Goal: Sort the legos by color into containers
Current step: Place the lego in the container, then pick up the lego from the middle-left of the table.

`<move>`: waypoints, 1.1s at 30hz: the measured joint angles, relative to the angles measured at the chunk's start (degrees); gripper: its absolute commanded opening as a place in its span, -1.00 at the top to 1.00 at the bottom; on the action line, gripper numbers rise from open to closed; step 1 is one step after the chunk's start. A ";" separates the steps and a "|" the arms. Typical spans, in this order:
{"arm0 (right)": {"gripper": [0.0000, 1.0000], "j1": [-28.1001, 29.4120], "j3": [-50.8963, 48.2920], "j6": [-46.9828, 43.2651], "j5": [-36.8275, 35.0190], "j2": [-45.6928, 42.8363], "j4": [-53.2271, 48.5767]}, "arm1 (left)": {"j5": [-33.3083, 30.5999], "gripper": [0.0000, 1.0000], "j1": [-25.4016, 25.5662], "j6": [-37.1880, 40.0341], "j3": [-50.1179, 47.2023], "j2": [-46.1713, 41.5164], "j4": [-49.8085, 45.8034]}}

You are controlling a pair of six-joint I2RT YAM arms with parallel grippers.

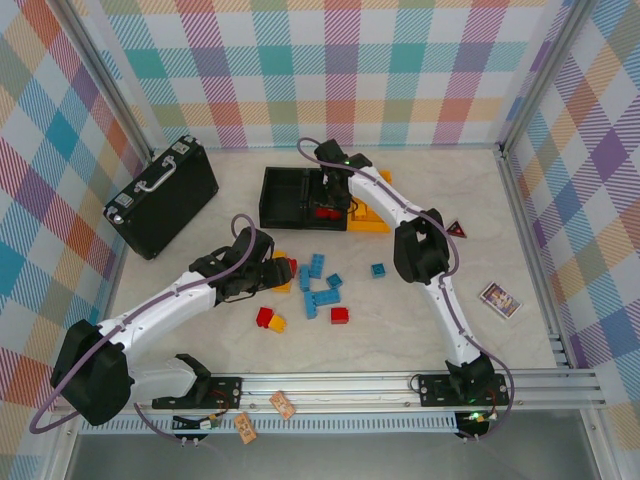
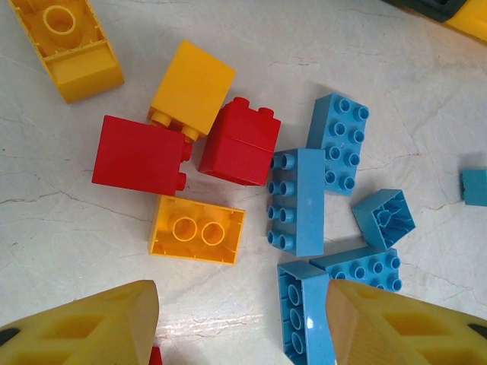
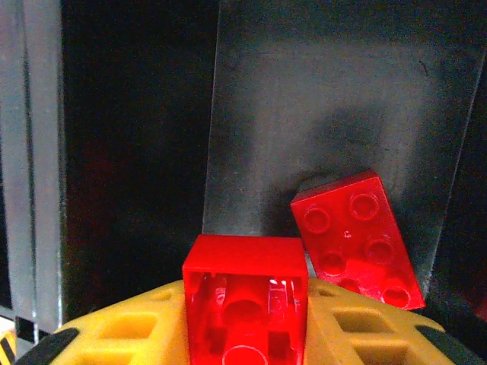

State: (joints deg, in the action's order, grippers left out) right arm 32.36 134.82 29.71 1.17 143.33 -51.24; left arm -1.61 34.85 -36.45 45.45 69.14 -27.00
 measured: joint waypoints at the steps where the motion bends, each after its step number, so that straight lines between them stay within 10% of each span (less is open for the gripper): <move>1: 0.11 0.00 0.00 -0.02 0.00 0.00 0.02 | -0.02 -0.20 0.00 -0.02 0.00 -0.02 0.00; 12: 0.05 0.66 -4.33 -0.79 -0.04 -4.33 1.03 | -1.07 -0.21 0.00 -0.26 -0.09 -0.02 -0.24; 33: -0.13 5.42 -57.44 -4.09 5.79 -47.17 15.41 | 0.55 -0.30 0.04 -3.54 -1.77 -2.67 -12.00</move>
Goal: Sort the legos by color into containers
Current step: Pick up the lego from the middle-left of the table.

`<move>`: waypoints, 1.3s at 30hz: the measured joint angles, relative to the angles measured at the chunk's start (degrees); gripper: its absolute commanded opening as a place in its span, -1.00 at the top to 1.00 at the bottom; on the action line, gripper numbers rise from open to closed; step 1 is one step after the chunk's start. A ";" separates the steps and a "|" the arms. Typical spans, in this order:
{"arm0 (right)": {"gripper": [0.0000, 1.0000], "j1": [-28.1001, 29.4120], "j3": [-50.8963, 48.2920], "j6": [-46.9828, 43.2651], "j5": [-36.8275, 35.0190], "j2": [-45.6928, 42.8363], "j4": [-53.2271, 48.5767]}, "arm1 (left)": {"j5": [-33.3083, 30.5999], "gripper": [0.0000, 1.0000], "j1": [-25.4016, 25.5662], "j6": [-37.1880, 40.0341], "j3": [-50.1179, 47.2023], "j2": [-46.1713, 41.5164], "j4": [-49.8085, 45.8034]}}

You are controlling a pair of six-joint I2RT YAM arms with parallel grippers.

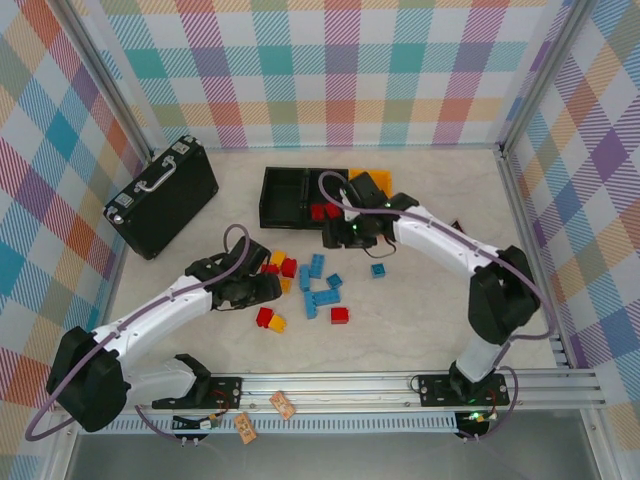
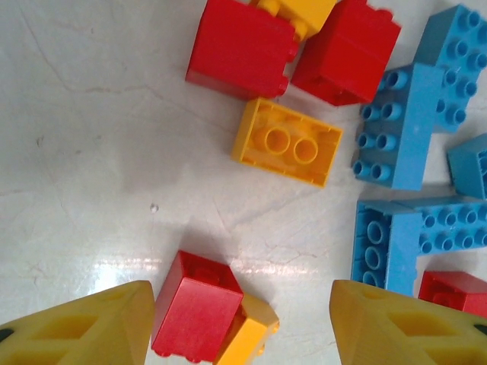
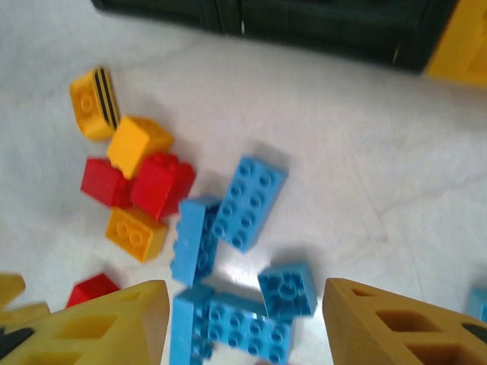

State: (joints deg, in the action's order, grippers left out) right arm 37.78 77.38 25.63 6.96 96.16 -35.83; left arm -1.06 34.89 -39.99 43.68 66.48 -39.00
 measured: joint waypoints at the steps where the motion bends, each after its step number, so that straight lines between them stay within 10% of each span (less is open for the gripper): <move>1: -0.13 0.22 -1.97 0.00 0.31 -1.51 0.35 | 0.37 -0.32 0.09 -0.15 -0.66 -0.42 -0.04; 28: -0.12 4.31 -17.42 4.81 2.78 -8.15 7.98 | -1.57 -0.13 2.21 0.33 -5.66 8.81 1.90; 39: -0.11 4.94 -17.68 5.70 2.78 -8.15 9.29 | -3.04 0.61 2.21 -0.11 -6.25 9.07 3.39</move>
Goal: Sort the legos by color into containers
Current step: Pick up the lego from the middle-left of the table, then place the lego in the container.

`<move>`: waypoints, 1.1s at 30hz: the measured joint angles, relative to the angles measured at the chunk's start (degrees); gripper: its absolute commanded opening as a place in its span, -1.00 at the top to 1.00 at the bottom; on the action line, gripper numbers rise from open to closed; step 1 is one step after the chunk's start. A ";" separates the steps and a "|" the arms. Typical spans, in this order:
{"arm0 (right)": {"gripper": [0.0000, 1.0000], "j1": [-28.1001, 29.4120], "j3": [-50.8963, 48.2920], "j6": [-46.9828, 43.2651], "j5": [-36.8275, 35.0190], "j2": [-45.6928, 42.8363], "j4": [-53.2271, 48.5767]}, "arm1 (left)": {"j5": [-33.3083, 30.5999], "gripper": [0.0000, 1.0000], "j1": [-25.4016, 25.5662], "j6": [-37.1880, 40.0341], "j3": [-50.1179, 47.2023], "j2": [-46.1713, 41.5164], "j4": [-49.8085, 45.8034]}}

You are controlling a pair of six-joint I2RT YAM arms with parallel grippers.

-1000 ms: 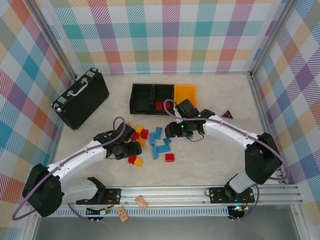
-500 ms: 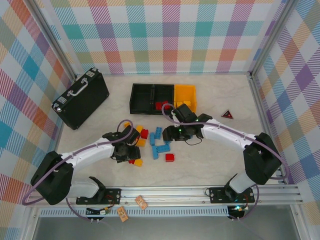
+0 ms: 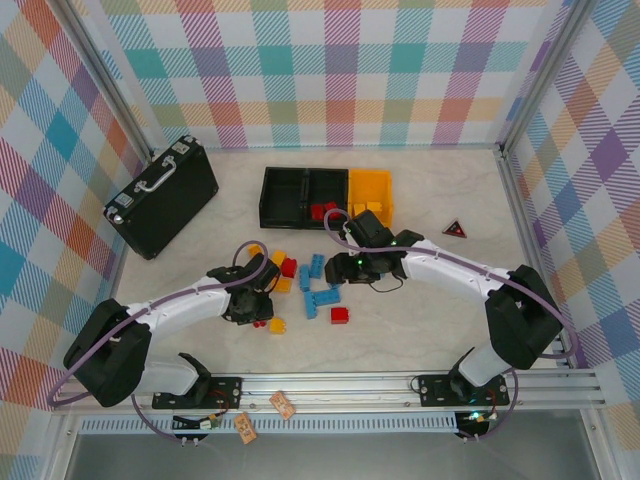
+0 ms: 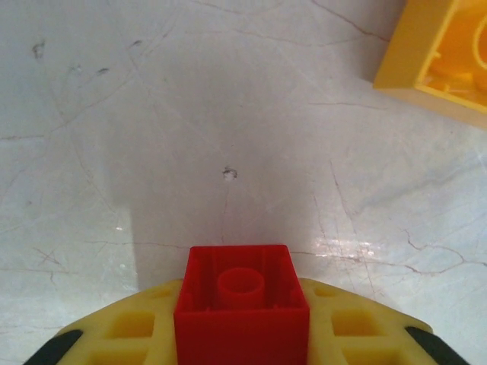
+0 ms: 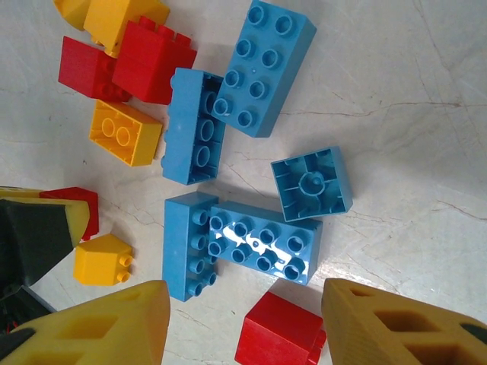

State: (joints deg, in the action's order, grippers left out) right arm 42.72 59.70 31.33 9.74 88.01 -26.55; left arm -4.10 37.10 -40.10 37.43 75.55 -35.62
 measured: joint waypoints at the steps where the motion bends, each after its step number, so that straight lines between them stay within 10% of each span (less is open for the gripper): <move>1: -0.11 0.09 0.00 -0.02 0.02 0.00 0.00 | -0.02 0.65 0.00 -0.13 0.00 0.00 0.07; 20: -0.12 0.70 -1.90 -0.02 3.30 -5.62 0.72 | -2.29 0.73 0.00 1.77 13.55 1.05 -3.43; 33: -0.15 -5.49 -6.16 2.43 -2.23 -14.45 -0.52 | -3.17 0.74 0.00 7.54 41.48 21.75 -3.43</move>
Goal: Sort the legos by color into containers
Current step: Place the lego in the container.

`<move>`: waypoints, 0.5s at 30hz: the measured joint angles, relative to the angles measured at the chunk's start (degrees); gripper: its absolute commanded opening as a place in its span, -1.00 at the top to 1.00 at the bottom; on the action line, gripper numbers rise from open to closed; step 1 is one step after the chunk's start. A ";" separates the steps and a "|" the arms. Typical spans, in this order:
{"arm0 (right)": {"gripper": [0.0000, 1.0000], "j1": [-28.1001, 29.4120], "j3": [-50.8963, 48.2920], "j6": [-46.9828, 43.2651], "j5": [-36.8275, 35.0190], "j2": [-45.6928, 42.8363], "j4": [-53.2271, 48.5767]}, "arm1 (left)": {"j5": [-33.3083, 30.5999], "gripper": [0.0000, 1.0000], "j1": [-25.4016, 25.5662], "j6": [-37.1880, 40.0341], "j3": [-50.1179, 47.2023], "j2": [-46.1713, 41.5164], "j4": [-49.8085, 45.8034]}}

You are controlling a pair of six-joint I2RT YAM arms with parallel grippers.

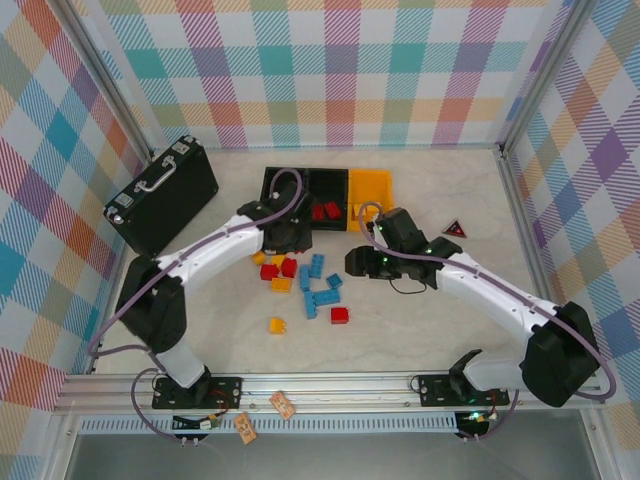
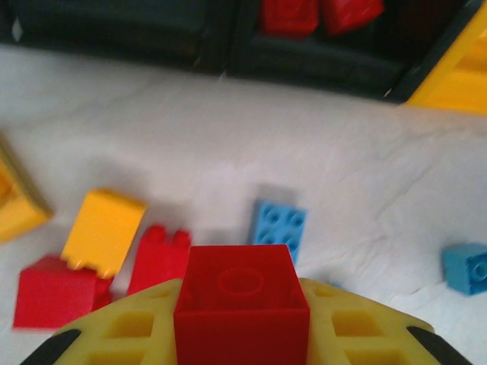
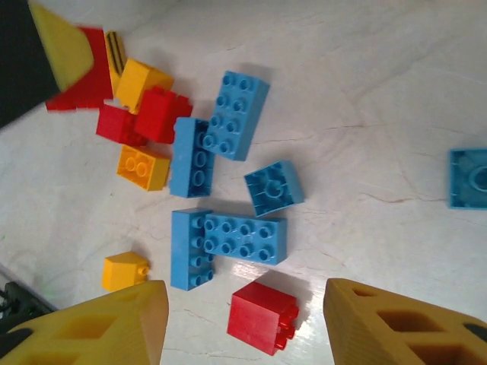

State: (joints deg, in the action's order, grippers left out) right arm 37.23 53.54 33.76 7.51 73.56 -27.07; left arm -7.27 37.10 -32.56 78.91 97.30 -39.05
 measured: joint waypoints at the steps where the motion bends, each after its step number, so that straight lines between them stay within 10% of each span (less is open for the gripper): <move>1: -0.15 -0.63 -0.55 0.28 -0.35 -0.57 -0.02 | -0.17 0.74 0.00 0.61 2.56 2.05 -0.07; 15: -0.20 -4.76 -5.46 2.95 -1.55 -2.29 -1.11 | -3.48 0.70 -1.38 8.07 34.80 28.02 -3.04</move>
State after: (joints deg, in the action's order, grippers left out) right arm 32.47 48.07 36.71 5.96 71.26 -28.18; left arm -10.74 35.73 -24.49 113.71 125.32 -42.09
